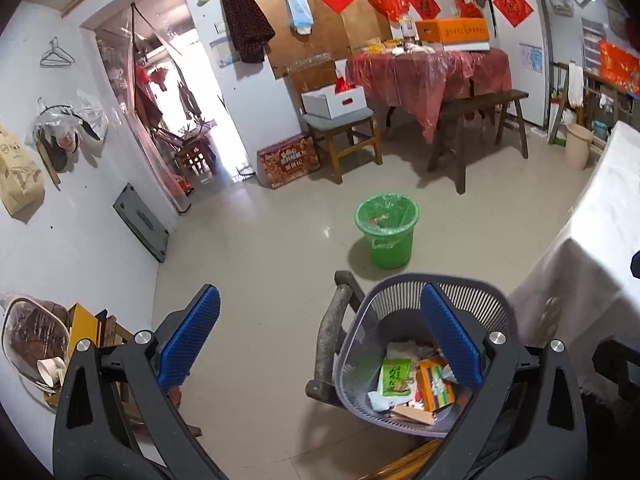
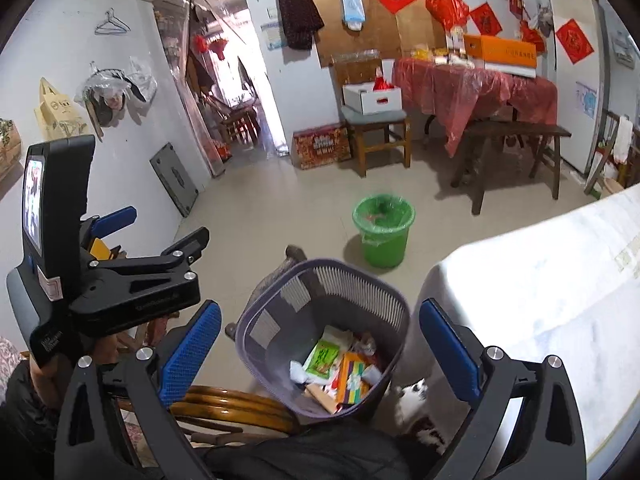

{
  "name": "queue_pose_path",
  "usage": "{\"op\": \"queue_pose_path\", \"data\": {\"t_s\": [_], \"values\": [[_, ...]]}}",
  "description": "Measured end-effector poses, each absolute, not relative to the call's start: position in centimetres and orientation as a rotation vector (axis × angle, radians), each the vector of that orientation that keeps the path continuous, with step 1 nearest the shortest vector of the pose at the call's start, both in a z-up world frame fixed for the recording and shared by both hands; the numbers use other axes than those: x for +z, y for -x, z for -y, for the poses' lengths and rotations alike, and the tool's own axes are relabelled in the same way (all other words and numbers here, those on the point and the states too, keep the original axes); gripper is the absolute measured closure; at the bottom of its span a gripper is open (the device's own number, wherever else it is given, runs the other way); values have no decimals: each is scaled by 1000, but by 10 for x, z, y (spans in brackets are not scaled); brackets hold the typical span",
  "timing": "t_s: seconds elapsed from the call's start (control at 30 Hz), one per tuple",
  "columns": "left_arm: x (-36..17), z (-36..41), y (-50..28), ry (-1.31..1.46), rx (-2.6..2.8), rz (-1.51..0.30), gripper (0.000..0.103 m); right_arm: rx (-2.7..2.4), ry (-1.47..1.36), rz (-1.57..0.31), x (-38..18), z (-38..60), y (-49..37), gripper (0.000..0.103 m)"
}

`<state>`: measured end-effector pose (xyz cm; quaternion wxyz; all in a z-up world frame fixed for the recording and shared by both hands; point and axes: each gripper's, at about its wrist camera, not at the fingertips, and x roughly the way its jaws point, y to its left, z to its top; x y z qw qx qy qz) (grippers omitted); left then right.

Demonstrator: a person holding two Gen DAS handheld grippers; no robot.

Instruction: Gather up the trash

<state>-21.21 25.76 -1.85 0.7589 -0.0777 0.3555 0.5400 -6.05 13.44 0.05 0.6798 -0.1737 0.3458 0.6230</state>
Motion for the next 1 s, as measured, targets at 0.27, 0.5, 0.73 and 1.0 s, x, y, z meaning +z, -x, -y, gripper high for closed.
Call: {"op": "queue_pose_path", "data": {"t_s": [0.27,0.5,0.73,1.0], "values": [[-65,-311,235,385,1167,-851,7,1276,527,-876,-46,-173,80,5],[-119,-329,227,451,1095,-970,7,1221,609,-985,-92,-199,83,5],[-153,-331,219,429,1029,-1007,7,1165,699,-1070,-140,-222,83,5],[-178,-350,223,650,896,-1005,7,1112,732,-1138,-181,-236,73,6]]}}
